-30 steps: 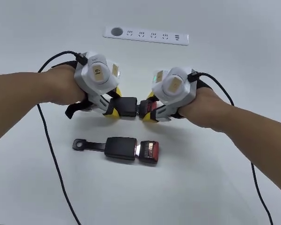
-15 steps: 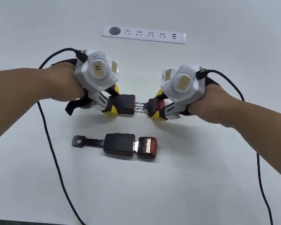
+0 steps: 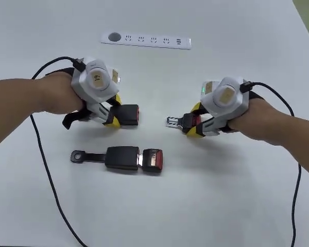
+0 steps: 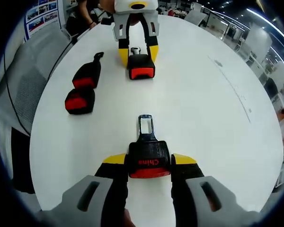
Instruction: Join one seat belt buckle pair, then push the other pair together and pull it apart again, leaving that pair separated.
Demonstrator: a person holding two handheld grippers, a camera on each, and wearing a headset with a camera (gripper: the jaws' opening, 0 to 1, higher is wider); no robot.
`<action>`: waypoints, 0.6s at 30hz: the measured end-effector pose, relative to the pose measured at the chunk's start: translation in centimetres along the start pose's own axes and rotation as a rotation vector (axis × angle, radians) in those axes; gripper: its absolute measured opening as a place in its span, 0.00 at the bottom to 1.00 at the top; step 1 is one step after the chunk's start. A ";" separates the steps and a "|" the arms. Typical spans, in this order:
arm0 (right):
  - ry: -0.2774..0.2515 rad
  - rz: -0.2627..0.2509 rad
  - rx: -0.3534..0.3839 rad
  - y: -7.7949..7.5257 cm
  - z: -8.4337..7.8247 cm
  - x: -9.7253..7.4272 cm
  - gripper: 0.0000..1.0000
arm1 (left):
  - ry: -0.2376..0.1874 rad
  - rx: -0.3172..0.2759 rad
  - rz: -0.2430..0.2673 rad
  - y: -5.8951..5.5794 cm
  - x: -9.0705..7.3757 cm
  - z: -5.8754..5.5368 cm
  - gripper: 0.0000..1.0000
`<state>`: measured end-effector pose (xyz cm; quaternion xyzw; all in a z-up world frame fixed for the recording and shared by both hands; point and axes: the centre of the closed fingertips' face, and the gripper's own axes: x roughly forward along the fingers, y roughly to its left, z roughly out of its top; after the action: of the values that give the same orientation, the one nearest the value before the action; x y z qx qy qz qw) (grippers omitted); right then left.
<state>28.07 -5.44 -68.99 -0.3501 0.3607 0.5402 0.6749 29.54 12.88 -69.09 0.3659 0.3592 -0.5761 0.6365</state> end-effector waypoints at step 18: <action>0.023 -0.099 0.015 -0.5 -1.4 -1.2 0.43 | 0.039 0.004 0.045 0.2 -0.1 -0.2 0.34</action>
<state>28.19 -7.27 -68.56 -0.3686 0.3545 0.4994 0.6993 29.68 13.14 -69.13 0.3866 0.3620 -0.5550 0.6415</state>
